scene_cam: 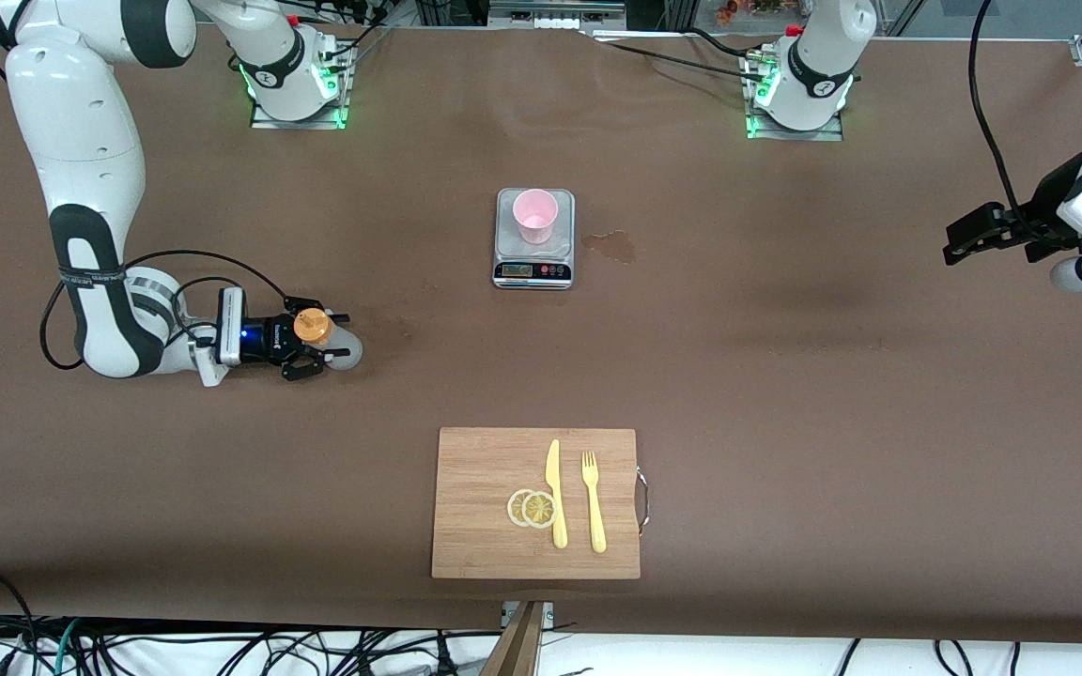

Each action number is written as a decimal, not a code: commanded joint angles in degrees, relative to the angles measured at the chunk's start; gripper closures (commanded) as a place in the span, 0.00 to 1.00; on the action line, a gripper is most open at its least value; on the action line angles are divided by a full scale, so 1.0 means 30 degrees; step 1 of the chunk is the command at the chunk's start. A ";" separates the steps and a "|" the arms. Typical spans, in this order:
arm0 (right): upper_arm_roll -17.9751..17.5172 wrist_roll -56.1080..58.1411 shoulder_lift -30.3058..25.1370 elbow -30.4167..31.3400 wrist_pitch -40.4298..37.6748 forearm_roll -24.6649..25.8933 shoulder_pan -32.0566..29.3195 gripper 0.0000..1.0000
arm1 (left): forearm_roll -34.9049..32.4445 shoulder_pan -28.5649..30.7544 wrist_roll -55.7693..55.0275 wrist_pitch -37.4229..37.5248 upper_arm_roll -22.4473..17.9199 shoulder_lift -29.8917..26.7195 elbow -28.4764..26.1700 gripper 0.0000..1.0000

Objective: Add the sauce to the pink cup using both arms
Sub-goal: 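Grasp the white sauce bottle with the right gripper and lift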

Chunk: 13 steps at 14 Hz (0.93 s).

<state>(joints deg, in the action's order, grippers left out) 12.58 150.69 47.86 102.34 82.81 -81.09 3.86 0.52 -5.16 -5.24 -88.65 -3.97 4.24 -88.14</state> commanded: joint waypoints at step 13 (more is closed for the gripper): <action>-0.0875 -0.7179 -1.2427 0.6314 1.1322 0.7153 0.2348 1.00 | 0.0118 -0.0037 0.0400 0.0898 0.0005 0.0111 0.0407 0.00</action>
<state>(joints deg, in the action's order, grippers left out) 12.13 134.48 18.92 115.47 111.35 -64.80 10.14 0.52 -5.17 -5.21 -87.32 -3.82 4.24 -88.12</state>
